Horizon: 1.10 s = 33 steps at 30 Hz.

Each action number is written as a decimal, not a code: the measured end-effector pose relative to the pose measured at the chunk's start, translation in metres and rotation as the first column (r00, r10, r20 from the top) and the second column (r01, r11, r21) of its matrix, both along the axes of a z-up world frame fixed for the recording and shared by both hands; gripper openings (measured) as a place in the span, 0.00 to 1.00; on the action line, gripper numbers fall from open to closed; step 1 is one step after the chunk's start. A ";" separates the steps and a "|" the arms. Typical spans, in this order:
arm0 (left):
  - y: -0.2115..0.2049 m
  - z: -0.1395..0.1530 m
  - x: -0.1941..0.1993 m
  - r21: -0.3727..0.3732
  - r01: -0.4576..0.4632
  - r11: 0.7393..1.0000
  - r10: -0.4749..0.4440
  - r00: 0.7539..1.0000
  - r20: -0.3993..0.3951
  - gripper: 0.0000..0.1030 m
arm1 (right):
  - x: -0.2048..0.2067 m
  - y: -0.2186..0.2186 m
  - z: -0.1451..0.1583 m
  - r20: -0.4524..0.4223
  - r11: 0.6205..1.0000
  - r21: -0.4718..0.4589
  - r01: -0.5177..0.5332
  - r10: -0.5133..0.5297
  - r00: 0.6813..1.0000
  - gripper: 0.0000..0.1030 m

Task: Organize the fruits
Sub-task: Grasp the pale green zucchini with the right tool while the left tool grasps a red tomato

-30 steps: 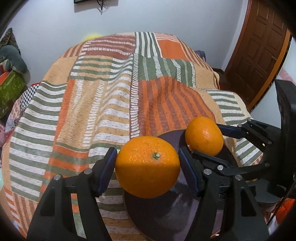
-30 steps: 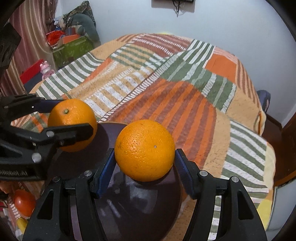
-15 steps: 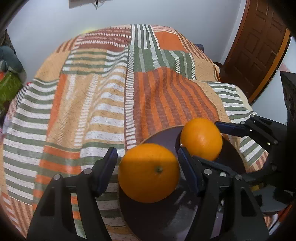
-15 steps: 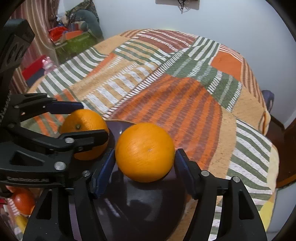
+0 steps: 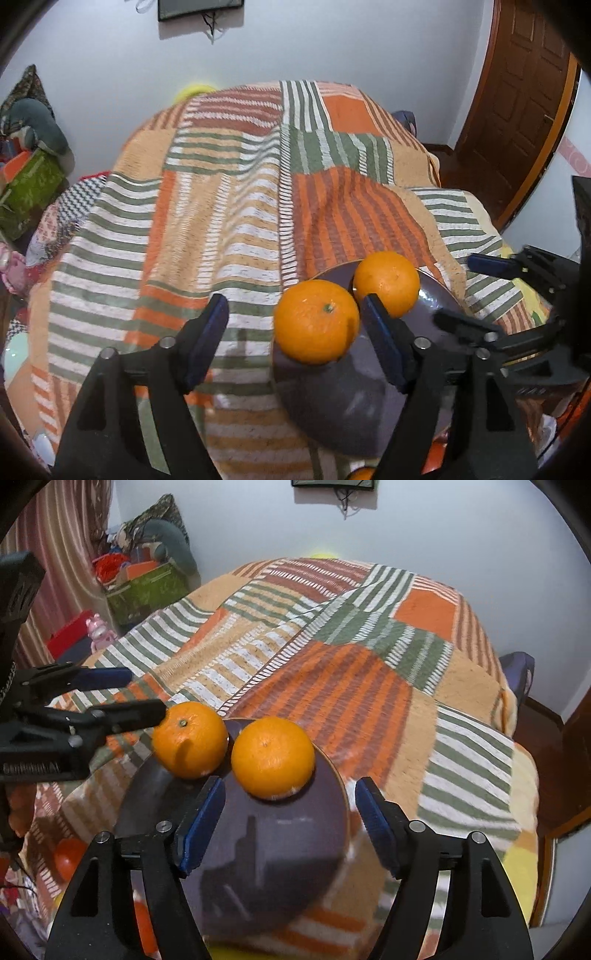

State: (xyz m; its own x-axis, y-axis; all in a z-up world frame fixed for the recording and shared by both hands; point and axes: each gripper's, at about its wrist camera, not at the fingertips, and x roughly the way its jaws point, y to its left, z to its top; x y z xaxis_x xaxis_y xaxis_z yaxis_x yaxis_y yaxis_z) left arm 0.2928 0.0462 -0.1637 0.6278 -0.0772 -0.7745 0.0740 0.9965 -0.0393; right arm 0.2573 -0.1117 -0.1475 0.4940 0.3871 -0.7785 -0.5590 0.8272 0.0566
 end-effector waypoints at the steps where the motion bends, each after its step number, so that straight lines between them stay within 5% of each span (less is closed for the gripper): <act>1: 0.001 0.001 -0.004 0.010 -0.006 1.000 0.005 1.000 0.006 0.77 | -0.005 -0.004 0.003 0.001 1.000 0.005 0.007 -0.007 1.000 0.70; 14: 0.016 -0.005 -0.079 0.043 -0.042 0.998 0.044 0.998 -0.035 0.81 | -0.074 -0.036 0.002 -0.027 0.998 0.031 0.062 -0.061 0.998 0.82; 22: 0.022 -0.024 -0.118 -0.002 -0.067 0.998 0.066 0.992 -0.107 0.82 | -0.081 -0.034 -0.031 -0.117 0.996 0.004 0.086 -0.084 0.990 0.83; 33: 0.017 -0.045 -0.135 -0.087 -0.095 0.992 0.079 0.983 -0.166 0.85 | -0.090 -0.034 -0.032 -0.093 0.996 -0.017 0.087 -0.088 0.992 0.83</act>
